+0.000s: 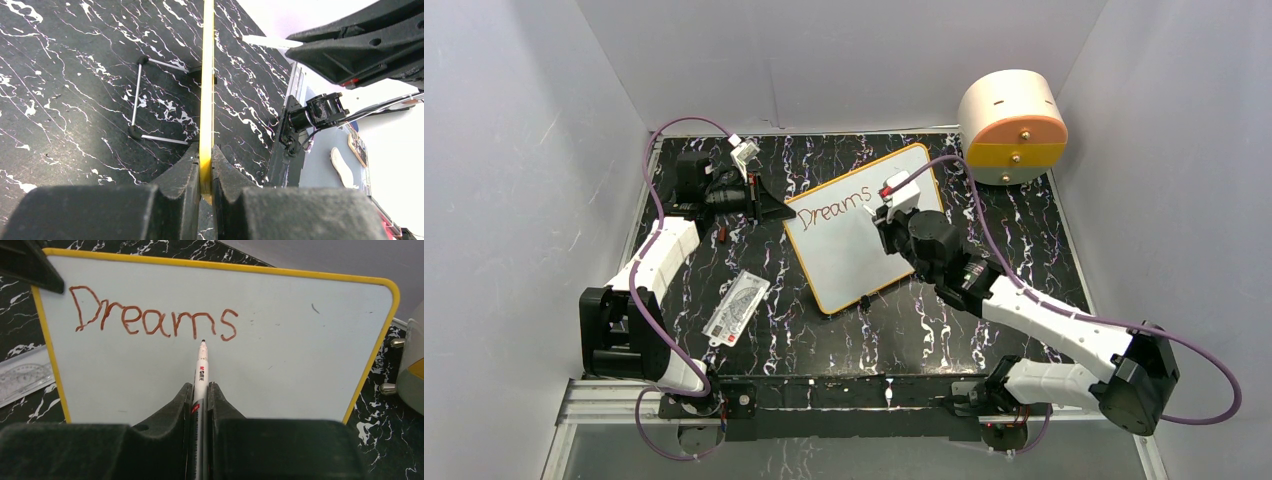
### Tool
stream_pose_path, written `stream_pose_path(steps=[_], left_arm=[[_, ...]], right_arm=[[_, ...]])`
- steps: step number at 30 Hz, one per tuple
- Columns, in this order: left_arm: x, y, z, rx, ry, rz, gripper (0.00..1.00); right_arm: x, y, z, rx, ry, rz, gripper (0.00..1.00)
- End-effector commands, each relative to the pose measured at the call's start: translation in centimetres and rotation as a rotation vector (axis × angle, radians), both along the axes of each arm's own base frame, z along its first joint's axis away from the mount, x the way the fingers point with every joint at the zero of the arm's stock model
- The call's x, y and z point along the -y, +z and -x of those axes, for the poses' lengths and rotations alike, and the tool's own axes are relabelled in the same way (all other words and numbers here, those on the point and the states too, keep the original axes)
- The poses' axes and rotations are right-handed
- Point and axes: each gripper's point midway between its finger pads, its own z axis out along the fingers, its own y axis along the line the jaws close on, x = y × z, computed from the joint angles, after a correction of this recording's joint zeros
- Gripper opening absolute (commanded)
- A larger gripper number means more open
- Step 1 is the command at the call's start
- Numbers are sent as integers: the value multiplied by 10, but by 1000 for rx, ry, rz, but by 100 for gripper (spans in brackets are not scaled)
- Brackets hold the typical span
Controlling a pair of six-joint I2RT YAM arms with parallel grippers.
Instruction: Write a sentence on the whiteboard
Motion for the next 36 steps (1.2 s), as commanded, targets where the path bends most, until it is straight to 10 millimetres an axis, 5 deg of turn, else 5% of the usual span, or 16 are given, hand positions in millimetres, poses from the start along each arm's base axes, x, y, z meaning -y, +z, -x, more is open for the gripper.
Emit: stream_pose_path(steps=[1,14,36], left_arm=[[6,-31,5,-91,5,-62,0],[3,-35,4,-87,23,-84,0],[2,-31,5,-73,31,-86,0]], right_arm=[[1,8,13,3,3,-36,0],[-10,-16,35,-24,34,-5,0],[-60,-17,50,54,73,40,0]])
